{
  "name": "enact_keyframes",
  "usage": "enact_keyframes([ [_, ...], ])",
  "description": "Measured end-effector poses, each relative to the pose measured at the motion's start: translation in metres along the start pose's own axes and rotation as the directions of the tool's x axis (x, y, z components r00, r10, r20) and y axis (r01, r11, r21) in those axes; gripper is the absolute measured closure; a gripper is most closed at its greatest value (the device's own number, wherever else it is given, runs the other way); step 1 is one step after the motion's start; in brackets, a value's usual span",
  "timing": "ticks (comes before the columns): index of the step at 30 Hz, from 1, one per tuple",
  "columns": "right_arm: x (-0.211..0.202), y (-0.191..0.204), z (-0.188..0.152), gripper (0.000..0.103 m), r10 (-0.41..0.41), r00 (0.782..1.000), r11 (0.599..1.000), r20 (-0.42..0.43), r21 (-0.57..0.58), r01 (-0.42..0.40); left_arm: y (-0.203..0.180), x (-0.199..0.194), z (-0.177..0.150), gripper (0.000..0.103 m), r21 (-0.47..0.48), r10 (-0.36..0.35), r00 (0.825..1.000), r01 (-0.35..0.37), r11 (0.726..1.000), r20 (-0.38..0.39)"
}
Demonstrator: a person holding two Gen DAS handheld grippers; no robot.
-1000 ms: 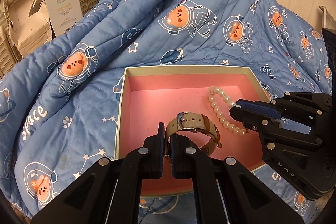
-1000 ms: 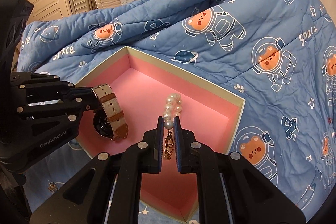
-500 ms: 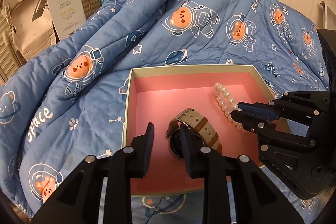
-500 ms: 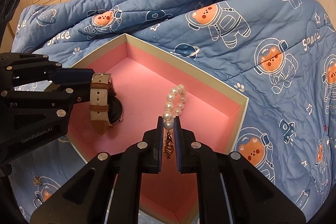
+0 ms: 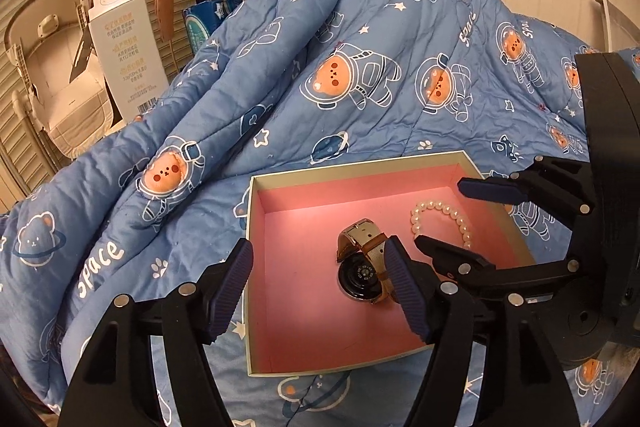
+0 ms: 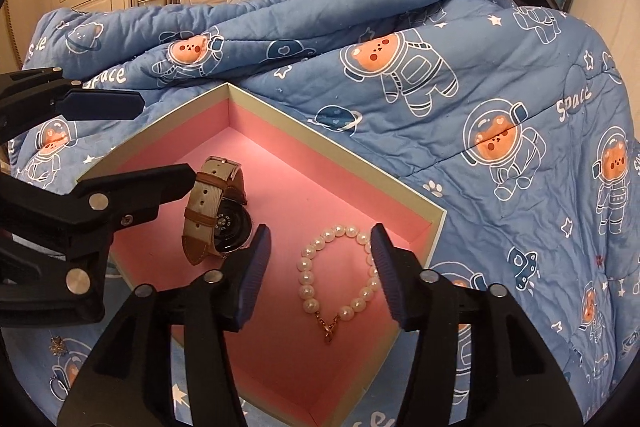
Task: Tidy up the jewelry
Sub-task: 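Open the left tool to drop the watch while the right tool releases the bracelet in the box, then withdraw both tools from the box toward the pile of gold jewelry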
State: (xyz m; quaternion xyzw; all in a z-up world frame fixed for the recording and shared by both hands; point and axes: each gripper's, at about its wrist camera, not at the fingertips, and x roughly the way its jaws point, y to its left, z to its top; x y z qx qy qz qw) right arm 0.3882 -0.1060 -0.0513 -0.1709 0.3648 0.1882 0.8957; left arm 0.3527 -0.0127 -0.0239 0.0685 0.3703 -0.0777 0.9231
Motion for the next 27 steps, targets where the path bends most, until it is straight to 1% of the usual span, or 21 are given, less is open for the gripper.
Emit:
enact_keyframes([
  [3, -0.005, -0.004, 0.0, 0.042, -0.014, 1.0, 1.0, 0.005, 0.013, 0.014, -0.003, -0.005, 0.0, 0.031, 0.016, 0.009, 1.0, -0.01, 1.0, 0.01],
  [4, -0.007, -0.005, 0.0, 0.04, -0.019, 1.0, 1.0, 0.005, 0.017, 0.018, -0.003, -0.007, -0.001, 0.029, 0.012, 0.007, 1.0, -0.008, 1.0, 0.016],
  [5, -0.009, -0.006, -0.001, 0.033, -0.028, 1.0, 0.999, 0.009, 0.024, 0.028, -0.003, -0.01, -0.001, 0.026, 0.004, 0.004, 1.0, -0.004, 1.0, 0.022],
  [6, -0.013, -0.007, -0.002, 0.032, -0.04, 0.999, 0.999, 0.018, 0.031, 0.039, -0.003, -0.014, -0.002, 0.023, -0.006, -0.002, 1.0, 0.002, 1.0, 0.029],
  [8, -0.02, -0.008, -0.005, 0.032, -0.038, 0.999, 0.999, 0.031, 0.035, 0.037, -0.002, -0.021, -0.003, 0.021, -0.025, -0.016, 0.999, 0.017, 1.0, 0.044],
  [9, -0.022, -0.008, -0.006, 0.032, -0.042, 0.999, 0.999, 0.031, 0.032, 0.041, -0.001, -0.023, -0.004, 0.021, -0.031, -0.019, 0.999, 0.021, 0.999, 0.048],
  [12, -0.026, -0.007, -0.01, 0.032, -0.097, 0.995, 0.995, 0.031, 0.01, 0.097, 0.0, -0.034, -0.004, 0.021, -0.047, -0.016, 0.997, 0.02, 0.999, 0.069],
  [14, -0.031, -0.007, -0.013, 0.032, -0.115, 0.993, 0.993, 0.035, 0.002, 0.115, 0.002, -0.044, -0.006, 0.019, -0.06, -0.022, 0.995, 0.027, 0.998, 0.093],
  [17, -0.044, -0.006, -0.02, 0.031, -0.108, 0.993, 0.994, 0.046, 0.011, 0.107, 0.005, -0.06, -0.012, 0.014, -0.076, -0.021, 0.992, 0.03, 0.997, 0.124],
  [18, -0.049, -0.004, -0.023, 0.03, -0.104, 0.993, 0.994, 0.047, 0.015, 0.104, 0.005, -0.065, -0.016, 0.014, -0.081, -0.022, 0.991, 0.033, 0.996, 0.131],
  [19, -0.054, -0.003, -0.025, 0.023, -0.103, 0.993, 0.995, 0.053, 0.019, 0.102, 0.005, -0.069, -0.02, 0.013, -0.083, -0.026, 0.991, 0.038, 0.996, 0.135],
  [20, -0.06, -0.001, -0.029, 0.019, -0.101, 0.993, 0.995, 0.066, 0.023, 0.099, 0.005, -0.073, -0.025, 0.013, -0.083, -0.03, 0.99, 0.042, 0.996, 0.135],
  [24, -0.07, 0.006, -0.037, 0.019, -0.087, 0.992, 0.996, 0.088, 0.002, 0.087, 0.002, -0.083, -0.04, 0.013, -0.086, -0.032, 0.989, 0.045, 0.995, 0.144],
  [27, -0.068, 0.007, -0.04, 0.019, -0.107, 0.991, 0.994, 0.084, -0.001, 0.108, 0.001, -0.087, -0.043, 0.013, -0.09, -0.03, 0.989, 0.044, 0.995, 0.147],
])
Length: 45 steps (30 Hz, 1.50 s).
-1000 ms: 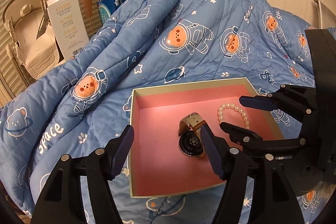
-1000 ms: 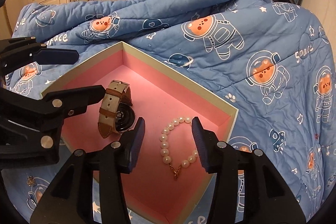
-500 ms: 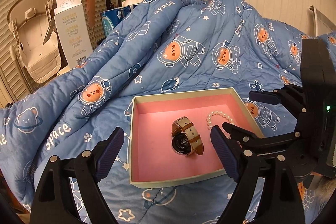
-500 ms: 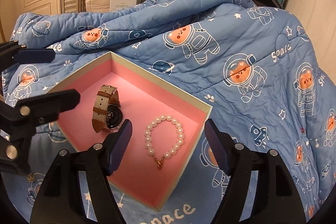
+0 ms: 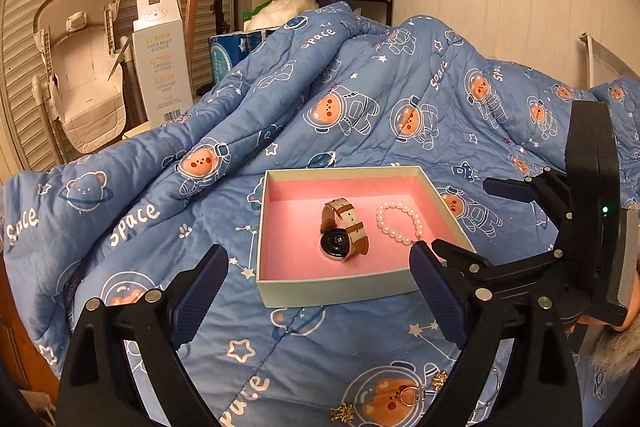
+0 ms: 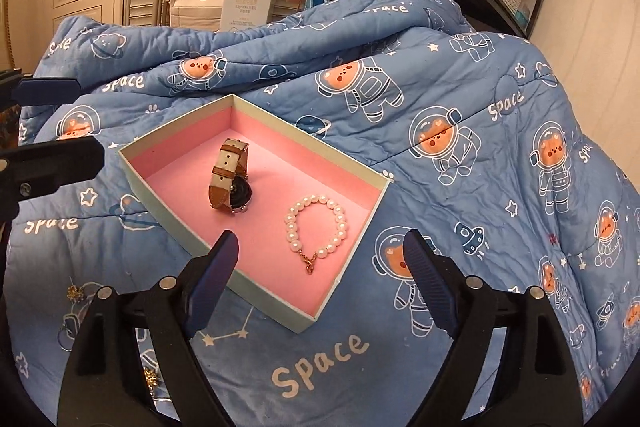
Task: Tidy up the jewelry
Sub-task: 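Withdraw both tools from the box toward the pile of gold jewelry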
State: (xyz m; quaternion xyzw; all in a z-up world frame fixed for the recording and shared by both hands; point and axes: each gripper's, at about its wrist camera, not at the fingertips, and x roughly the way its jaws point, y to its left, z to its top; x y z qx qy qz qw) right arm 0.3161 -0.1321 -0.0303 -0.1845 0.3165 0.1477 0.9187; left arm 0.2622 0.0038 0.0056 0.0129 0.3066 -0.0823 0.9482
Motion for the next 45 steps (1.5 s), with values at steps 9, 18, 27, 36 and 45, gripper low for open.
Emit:
enact_keyframes([
  [9, -0.027, -0.021, -0.009, 0.019, -0.012, 1.0, 0.998, 0.007, 0.066, 0.011, 0.003, -0.022, -0.01, 0.013, -0.003, 0.007, 1.0, -0.007, 1.0, 0.016],
  [18, -0.069, -0.02, -0.052, 0.019, 0.077, 0.997, 0.989, 0.011, 0.129, -0.077, 0.007, -0.041, -0.062, 0.013, -0.017, -0.003, 0.999, 0.002, 1.0, -0.033],
  [27, -0.088, 0.013, -0.107, 0.027, 0.185, 0.982, 0.979, -0.047, 0.099, -0.18, 0.009, -0.05, -0.112, 0.031, -0.086, -0.064, 0.993, 0.056, 0.995, -0.099],
  [36, -0.076, 0.015, -0.129, 0.057, 0.286, 0.951, 0.933, -0.12, 0.26, -0.248, -0.003, -0.045, -0.132, 0.05, -0.074, -0.098, 0.985, 0.088, 0.993, -0.143],
  [45, -0.061, 0.017, -0.126, 0.079, 0.326, 0.928, 0.901, -0.179, 0.356, -0.248, -0.002, -0.036, -0.127, 0.06, -0.078, -0.09, 0.986, 0.08, 0.994, -0.139],
])
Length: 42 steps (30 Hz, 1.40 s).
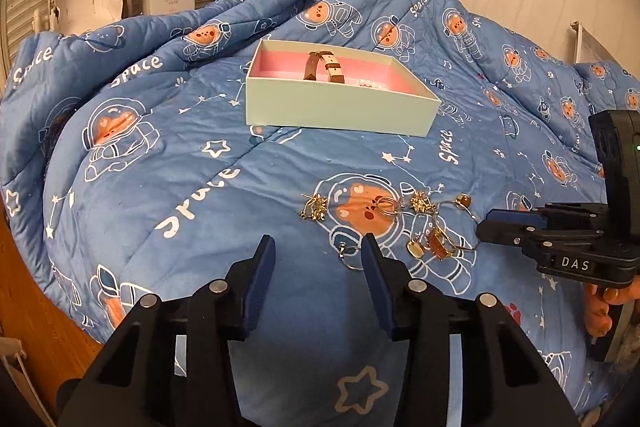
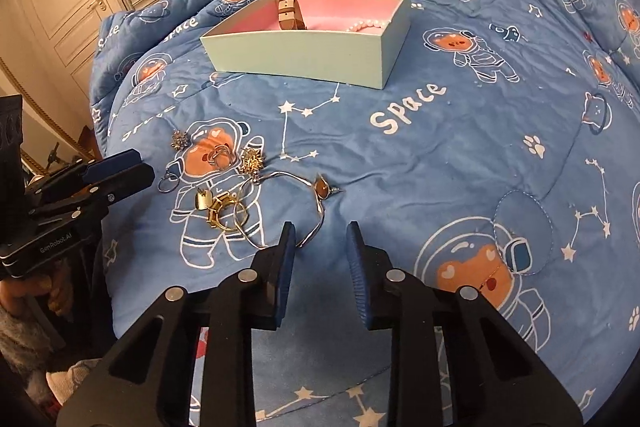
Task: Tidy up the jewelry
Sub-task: 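Withdraw both tools from the box toward the pile of gold jewelry, then grasp a small gold charm with the left tool while the right tool grasps the thin gold bangle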
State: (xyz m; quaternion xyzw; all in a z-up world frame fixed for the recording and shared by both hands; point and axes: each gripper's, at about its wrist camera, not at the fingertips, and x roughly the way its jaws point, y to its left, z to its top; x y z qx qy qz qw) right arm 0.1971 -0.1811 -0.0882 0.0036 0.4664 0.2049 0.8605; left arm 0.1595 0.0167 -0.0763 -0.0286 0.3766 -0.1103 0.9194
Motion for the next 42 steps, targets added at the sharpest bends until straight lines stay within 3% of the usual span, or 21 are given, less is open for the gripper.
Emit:
enact_keyframes([
  [10, 0.012, 0.002, 0.006, 0.091, 0.007, 1.0, 0.999, -0.029, 0.043, -0.006, 0.004, 0.031, 0.016, 0.07, 0.018, 0.014, 0.999, -0.014, 1.0, -0.03],
  [14, 0.013, 0.002, 0.007, 0.097, 0.011, 1.0, 0.999, -0.02, 0.043, -0.01, 0.002, 0.042, 0.021, 0.087, 0.025, 0.004, 0.999, -0.003, 1.0, -0.043],
  [28, -0.028, 0.032, 0.011, 0.1, 0.004, 0.986, 0.989, 0.169, -0.143, 0.021, 0.001, 0.015, 0.027, 0.088, -0.01, -0.03, 0.999, 0.03, 0.999, 0.034],
  [42, -0.056, 0.04, 0.067, 0.1, 0.078, 0.962, 0.986, 0.261, -0.16, -0.037, -0.004, -0.003, 0.073, 0.088, 0.017, -0.061, 0.993, 0.059, 0.998, 0.102],
])
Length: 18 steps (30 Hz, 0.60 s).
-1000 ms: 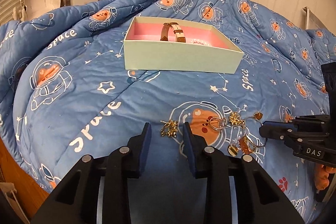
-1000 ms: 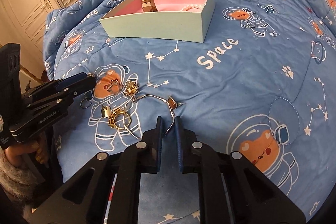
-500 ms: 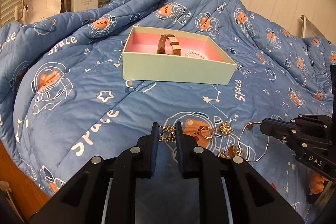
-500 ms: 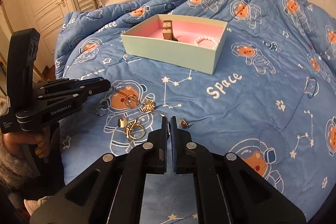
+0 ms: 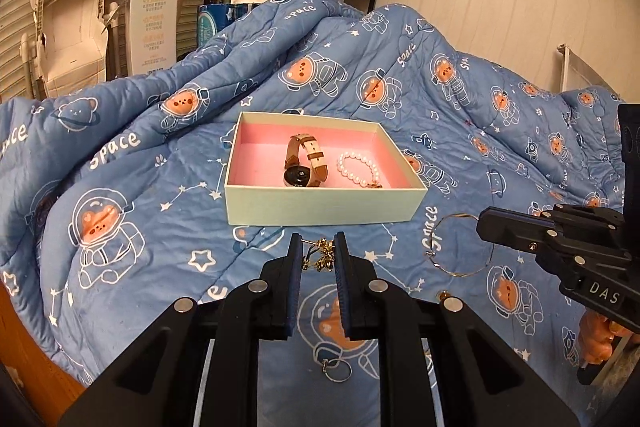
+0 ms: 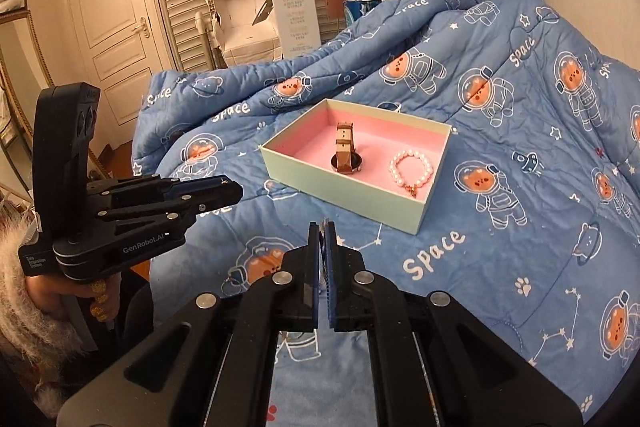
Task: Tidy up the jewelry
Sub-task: 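Grasp a small gold charm with the left tool while the right tool grasps the thin gold bangle, then carry the gold charm with the left tool while the right tool carries the bangle into the box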
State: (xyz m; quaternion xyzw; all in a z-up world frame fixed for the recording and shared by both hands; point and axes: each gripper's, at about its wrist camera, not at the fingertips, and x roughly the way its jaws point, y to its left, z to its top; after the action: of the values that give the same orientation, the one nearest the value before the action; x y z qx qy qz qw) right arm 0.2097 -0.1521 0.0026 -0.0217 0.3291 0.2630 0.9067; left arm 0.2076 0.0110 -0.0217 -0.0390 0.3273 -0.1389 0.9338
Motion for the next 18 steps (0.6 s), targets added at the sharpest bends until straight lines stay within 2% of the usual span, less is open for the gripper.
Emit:
enact_keyframes([
  [10, 0.019, -0.009, 0.048, 0.1, 0.016, 0.999, 1.0, 0.033, 0.011, -0.016, 0.007, 0.02, 0.038, 0.088, 0.004, 0.0, 1.0, 0.0, 1.0, -0.002],
  [18, 0.049, -0.017, 0.076, 0.1, -0.021, 0.999, 1.0, 0.033, 0.002, 0.021, 0.021, 0.05, 0.062, 0.088, -0.021, 0.016, 0.999, -0.017, 1.0, -0.046],
])
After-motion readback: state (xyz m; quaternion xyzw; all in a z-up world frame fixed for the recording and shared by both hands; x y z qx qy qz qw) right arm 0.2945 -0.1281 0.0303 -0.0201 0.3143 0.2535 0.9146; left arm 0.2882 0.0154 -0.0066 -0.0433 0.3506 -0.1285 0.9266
